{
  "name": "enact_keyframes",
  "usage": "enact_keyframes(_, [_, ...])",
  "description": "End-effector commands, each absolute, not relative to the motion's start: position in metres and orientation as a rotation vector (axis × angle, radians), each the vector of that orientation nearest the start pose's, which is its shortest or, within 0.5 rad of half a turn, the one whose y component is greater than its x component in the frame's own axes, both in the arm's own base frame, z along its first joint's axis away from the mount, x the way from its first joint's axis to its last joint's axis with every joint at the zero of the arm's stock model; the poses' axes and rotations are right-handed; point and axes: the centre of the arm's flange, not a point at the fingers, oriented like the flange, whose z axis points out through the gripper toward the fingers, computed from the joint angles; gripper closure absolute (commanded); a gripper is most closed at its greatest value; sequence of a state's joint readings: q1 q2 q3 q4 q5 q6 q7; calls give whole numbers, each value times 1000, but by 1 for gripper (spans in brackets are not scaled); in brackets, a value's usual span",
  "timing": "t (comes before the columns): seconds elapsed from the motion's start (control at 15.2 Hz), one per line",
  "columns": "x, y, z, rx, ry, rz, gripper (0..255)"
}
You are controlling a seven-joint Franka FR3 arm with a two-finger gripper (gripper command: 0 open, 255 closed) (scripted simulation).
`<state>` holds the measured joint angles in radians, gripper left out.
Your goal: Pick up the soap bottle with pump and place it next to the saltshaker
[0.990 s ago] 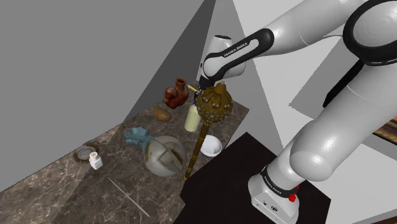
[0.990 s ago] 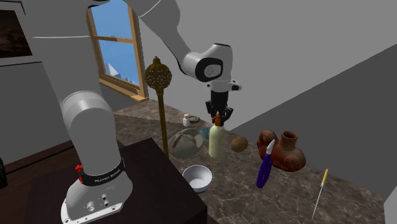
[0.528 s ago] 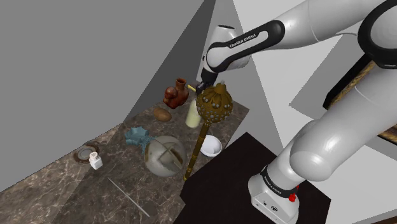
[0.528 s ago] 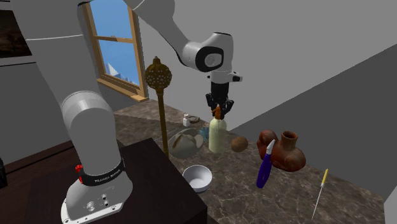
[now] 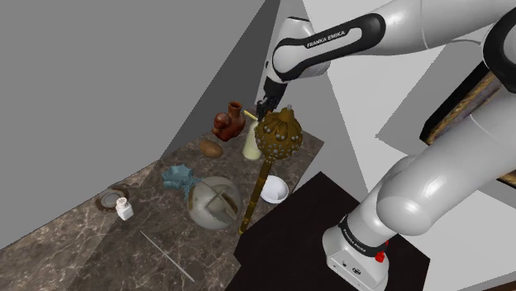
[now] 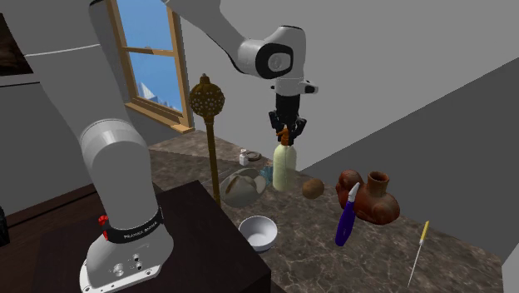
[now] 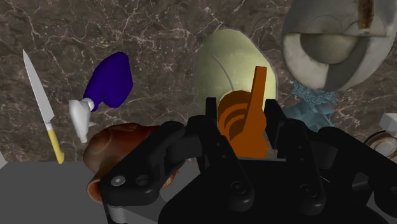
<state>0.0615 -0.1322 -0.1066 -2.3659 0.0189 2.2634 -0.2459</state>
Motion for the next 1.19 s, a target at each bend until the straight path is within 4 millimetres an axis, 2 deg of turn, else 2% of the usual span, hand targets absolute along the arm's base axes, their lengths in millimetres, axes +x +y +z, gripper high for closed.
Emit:
enact_keyframes(0.0, [484,-23,392,-3103,-295,-51,255])
enact_keyframes(1.12, [484,-23,482,-3103,-295,-51,255])
